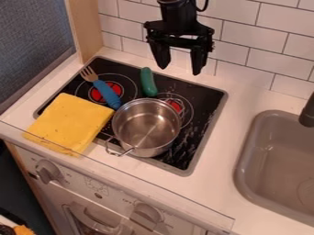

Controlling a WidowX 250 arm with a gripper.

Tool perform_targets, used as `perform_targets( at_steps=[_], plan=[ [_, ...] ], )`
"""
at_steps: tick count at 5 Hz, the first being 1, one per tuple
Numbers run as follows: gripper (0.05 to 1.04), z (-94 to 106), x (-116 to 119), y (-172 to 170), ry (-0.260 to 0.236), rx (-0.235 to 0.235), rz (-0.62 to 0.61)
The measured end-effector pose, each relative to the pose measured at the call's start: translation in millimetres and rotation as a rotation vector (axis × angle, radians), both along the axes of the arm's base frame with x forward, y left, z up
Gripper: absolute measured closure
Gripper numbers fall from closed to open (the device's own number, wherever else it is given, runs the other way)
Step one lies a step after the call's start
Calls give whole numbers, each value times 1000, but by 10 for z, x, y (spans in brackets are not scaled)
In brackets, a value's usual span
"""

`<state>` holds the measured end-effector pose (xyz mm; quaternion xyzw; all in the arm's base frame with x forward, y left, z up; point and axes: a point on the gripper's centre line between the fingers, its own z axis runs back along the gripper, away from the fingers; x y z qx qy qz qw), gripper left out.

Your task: Moove the silver pot to the right top burner

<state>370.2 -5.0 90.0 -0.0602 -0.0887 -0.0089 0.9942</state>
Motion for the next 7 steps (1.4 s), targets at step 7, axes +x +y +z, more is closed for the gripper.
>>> perform_targets(
  at_steps=[7],
  plan=[
    [84, -607, -663, -312, -14, 136, 139]
  ],
)
